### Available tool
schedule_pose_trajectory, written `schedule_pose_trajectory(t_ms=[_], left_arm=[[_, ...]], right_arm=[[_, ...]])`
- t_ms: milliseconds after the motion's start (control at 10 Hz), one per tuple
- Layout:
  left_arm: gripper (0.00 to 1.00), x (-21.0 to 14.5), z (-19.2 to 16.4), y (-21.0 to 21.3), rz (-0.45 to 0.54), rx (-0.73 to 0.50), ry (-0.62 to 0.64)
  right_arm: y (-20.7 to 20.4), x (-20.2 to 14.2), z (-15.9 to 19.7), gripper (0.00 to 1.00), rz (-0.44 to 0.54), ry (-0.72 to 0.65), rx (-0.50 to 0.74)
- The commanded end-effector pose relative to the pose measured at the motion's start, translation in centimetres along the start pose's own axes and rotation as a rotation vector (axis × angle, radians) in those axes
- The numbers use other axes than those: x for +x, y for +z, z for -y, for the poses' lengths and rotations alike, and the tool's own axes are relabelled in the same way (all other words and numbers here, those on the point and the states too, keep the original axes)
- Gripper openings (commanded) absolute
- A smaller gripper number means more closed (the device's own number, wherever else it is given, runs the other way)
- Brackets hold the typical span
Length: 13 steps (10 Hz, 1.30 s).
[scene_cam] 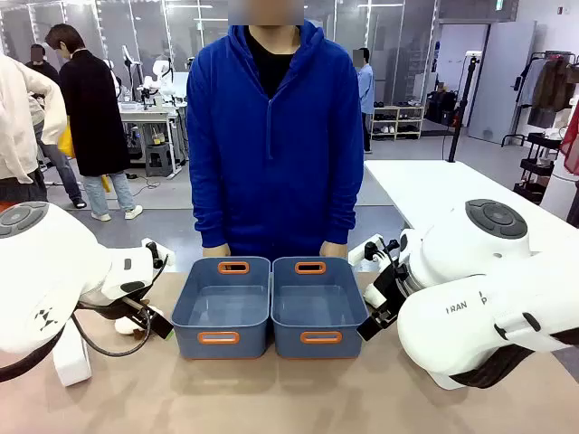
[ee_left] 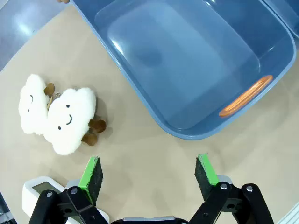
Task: Sort the digital clocks into the basket.
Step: Pick up the Digital clock from the table and place it into the empty Plastic storage basket.
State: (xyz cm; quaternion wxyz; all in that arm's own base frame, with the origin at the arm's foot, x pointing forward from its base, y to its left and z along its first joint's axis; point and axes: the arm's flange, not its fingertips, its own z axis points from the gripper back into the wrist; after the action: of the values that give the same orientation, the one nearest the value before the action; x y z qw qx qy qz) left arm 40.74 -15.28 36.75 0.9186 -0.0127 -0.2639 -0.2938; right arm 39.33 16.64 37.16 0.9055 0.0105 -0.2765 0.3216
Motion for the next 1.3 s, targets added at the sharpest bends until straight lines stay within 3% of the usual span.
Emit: schedule_pose_trajectory(t_ms=[0,900,1000,1200], left_arm=[[1.00,0.0,0.0,0.0,0.000,0.000,0.000],[1.00,0.0,0.1,0.0,0.000,0.000,-0.002],[1.00,1.7,0.3,2.4,0.023,-0.007,-0.053],[1.00,3.2,-0.8,6.2,-0.031,-0.073,-0.048]], right_arm=[[0.0,0.0,0.0,1.00,0.000,0.000,0.000],[0.0,0.0,0.0,1.00,0.000,0.002,0.000],[2.6,2.0,0.2,1.00,0.028,0.022,0.009],[5.8,4.6,1.2,1.00,0.039,-0.026,0.149]])
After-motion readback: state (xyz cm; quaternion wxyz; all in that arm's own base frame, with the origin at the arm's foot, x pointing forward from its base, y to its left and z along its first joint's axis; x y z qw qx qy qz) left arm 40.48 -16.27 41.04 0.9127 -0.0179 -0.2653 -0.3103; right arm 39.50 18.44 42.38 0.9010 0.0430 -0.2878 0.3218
